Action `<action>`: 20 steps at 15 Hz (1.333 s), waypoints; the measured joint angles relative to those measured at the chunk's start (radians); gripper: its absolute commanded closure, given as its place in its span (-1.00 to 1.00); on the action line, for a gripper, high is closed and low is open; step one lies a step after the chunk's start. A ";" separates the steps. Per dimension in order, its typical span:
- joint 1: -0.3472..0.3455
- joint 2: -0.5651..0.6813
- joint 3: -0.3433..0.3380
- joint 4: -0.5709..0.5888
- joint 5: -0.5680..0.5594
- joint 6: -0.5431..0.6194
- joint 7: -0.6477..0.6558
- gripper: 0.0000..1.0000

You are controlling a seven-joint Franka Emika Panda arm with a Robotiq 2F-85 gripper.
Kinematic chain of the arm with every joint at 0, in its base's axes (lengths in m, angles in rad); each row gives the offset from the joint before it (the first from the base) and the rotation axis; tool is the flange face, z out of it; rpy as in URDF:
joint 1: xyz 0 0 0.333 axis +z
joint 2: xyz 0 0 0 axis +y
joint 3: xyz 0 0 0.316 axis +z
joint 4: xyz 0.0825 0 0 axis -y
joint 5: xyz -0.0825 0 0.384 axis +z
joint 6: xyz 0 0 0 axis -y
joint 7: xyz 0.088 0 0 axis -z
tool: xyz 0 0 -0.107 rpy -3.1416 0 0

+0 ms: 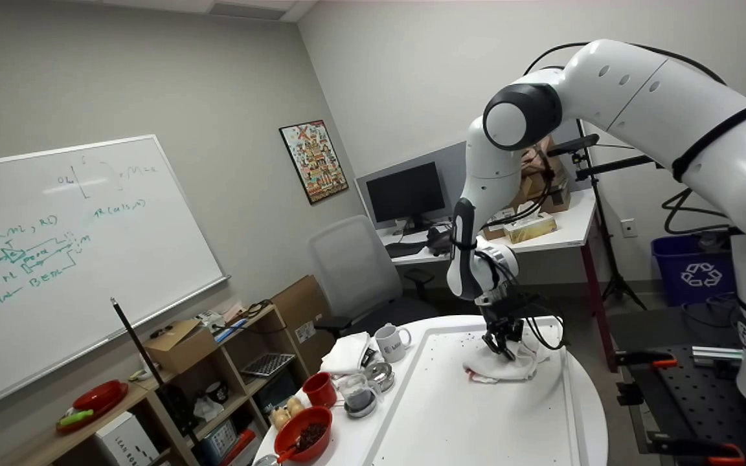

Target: Wipe the tray with the towel

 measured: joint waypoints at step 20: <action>0.026 0.030 0.000 0.057 -0.032 0.075 0.002 0.74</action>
